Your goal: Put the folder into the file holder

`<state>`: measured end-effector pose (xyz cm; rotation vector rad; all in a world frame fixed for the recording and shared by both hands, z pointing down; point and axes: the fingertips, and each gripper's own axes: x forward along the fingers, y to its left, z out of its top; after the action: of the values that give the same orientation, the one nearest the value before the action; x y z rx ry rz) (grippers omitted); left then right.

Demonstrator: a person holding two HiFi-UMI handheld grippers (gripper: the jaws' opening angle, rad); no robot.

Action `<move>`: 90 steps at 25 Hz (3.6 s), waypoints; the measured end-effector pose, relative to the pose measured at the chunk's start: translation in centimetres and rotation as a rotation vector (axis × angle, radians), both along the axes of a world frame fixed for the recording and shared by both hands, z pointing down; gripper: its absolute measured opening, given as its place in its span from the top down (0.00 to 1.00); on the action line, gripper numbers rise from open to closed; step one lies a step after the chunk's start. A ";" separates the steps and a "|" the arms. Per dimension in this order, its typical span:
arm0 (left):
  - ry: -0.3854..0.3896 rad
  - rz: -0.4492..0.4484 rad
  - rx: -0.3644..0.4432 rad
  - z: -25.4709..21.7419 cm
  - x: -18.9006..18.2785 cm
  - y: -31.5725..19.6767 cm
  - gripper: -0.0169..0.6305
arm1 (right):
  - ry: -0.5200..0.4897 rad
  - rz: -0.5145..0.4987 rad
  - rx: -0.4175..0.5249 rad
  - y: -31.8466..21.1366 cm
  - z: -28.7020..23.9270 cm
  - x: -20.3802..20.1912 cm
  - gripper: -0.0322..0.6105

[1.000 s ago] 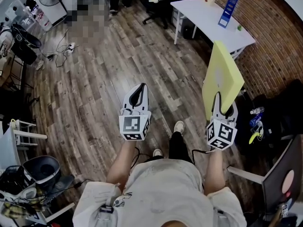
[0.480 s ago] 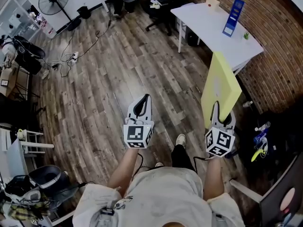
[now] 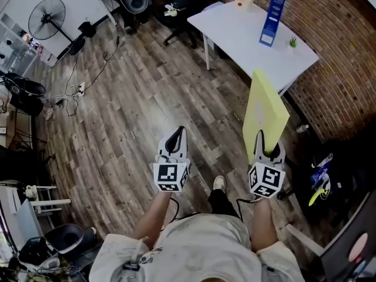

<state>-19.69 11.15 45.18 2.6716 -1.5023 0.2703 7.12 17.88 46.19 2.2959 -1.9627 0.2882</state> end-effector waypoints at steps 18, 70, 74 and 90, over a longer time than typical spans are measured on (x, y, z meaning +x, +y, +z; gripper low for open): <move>0.010 0.142 0.023 -0.5 13.5 -8.5 0.94 | -0.008 0.110 0.042 -4.7 -1.6 11.0 0.69; 0.117 0.463 0.075 -1.8 18.4 -41.0 0.94 | 0.169 0.439 0.235 -29.9 -11.7 9.9 0.69; 0.107 0.462 0.096 -2.0 20.6 -42.7 0.94 | 0.187 0.433 0.299 -31.9 -14.0 12.6 0.69; 0.087 0.448 0.186 -4.6 28.6 -49.4 0.94 | 0.218 0.411 0.480 -41.1 -18.4 21.2 0.69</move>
<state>8.91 -38.24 40.60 3.0987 -0.9320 0.0323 28.35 -23.19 27.83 2.8662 -1.5692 -0.4385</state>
